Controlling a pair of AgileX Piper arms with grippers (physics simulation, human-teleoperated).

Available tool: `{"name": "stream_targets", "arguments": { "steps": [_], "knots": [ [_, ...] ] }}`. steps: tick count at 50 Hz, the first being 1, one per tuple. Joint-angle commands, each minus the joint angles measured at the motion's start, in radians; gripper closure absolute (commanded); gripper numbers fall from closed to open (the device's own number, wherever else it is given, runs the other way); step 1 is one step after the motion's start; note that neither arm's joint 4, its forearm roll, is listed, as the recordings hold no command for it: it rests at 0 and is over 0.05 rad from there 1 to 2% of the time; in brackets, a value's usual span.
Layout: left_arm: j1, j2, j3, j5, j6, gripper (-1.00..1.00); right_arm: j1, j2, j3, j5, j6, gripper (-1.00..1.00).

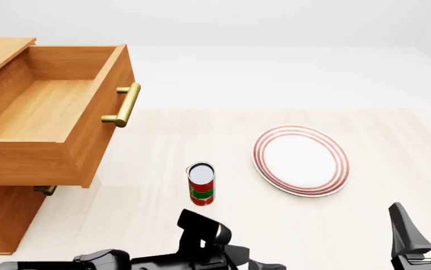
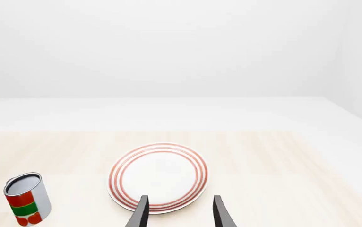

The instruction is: Put the bowl in the top drawer of the cabinet.

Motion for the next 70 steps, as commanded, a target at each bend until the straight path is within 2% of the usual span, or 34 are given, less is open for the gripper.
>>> {"name": "stream_targets", "arguments": {
  "steps": [1,28,44,70],
  "knots": [
    [-0.026,0.046,-0.006,-0.025,-0.032,-1.0,0.0,0.0,0.0,0.0,0.0,-1.0],
    [-0.073,0.134,0.013,-0.12,-0.152,-1.0,0.0,0.0,0.0,0.0,0.0,-1.0],
    [-0.068,0.205,0.016,-0.184,-0.182,-1.0,0.0,0.0,0.0,0.0,0.0,-1.0],
    [-0.088,0.266,-0.017,-0.199,-0.204,-1.0,0.0,0.0,0.0,0.0,0.001,-1.0]
  ]
}}
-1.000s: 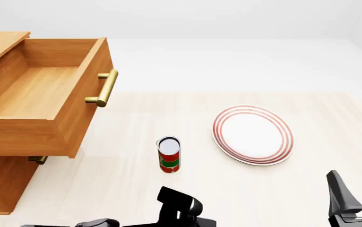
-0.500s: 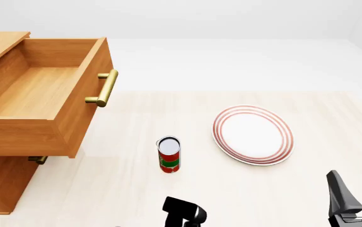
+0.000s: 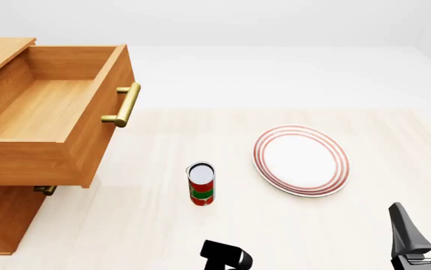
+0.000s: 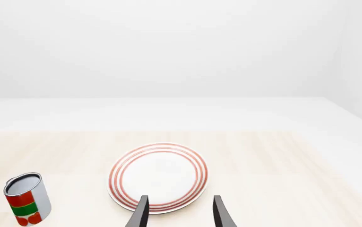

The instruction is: Put the bowl in the top drawer of the cabinet.

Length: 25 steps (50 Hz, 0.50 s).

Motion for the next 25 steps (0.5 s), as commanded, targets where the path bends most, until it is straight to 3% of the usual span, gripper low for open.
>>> {"name": "stream_targets", "arguments": {
  "steps": [1,25],
  "knots": [
    [-0.009,0.032,-0.017,-0.006,-0.009,-1.0,0.0,0.0,0.0,0.0,0.0,-1.0],
    [-0.012,0.063,-0.087,0.076,0.027,-1.0,0.0,0.0,0.0,0.0,0.0,-1.0]
  ]
}}
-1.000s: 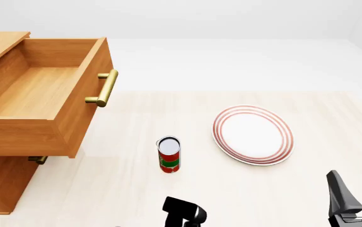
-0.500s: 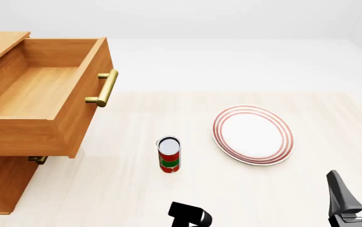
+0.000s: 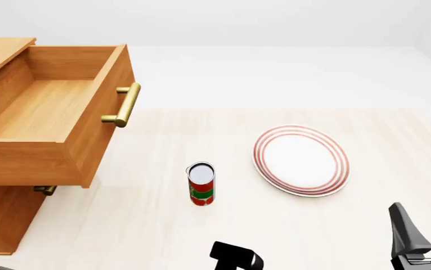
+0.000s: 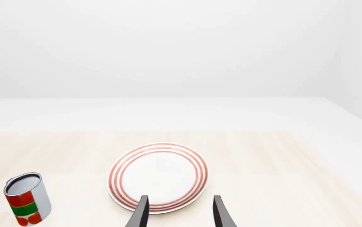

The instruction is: Put the bowl in the top drawer of the cabinet.

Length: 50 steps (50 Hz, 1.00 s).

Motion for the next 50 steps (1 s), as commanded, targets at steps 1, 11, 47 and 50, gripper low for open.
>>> {"name": "stream_targets", "arguments": {
  "steps": [1,11,47,50],
  "knots": [
    [-0.002,0.011,-0.032,0.038,0.017,-1.0,0.0,0.0,0.0,0.0,0.0,-1.0],
    [-0.008,0.022,-0.044,0.043,0.018,-1.0,0.0,0.0,0.0,0.0,0.0,-1.0],
    [-0.047,0.11,-0.061,-0.017,-0.026,-1.0,0.0,0.0,0.0,0.0,0.0,-1.0],
    [-0.051,0.116,-0.065,-0.019,-0.028,-1.0,0.0,0.0,0.0,0.0,0.0,-1.0]
  ]
}}
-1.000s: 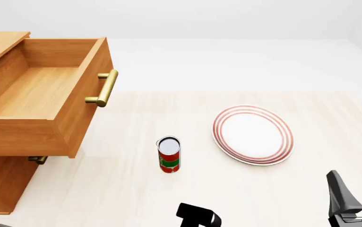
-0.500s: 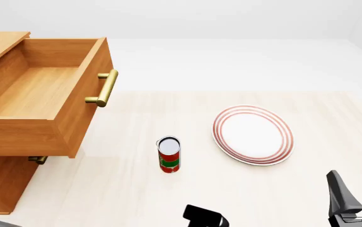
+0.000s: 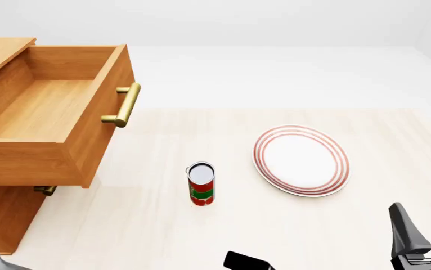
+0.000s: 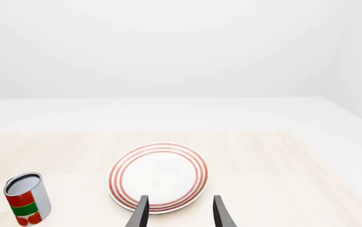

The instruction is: Put the bowl in the top drawer of the cabinet.

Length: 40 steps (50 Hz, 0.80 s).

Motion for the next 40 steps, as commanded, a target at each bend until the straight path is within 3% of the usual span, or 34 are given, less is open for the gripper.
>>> {"name": "stream_targets", "arguments": {
  "steps": [1,40],
  "knots": [
    [-0.015,0.027,-0.011,-0.014,-0.013,-1.0,0.0,0.0,0.0,0.0,0.0,-1.0],
    [-0.046,0.112,-0.067,-0.034,-0.042,-1.0,0.0,0.0,0.0,0.0,0.0,-1.0]
  ]
}}
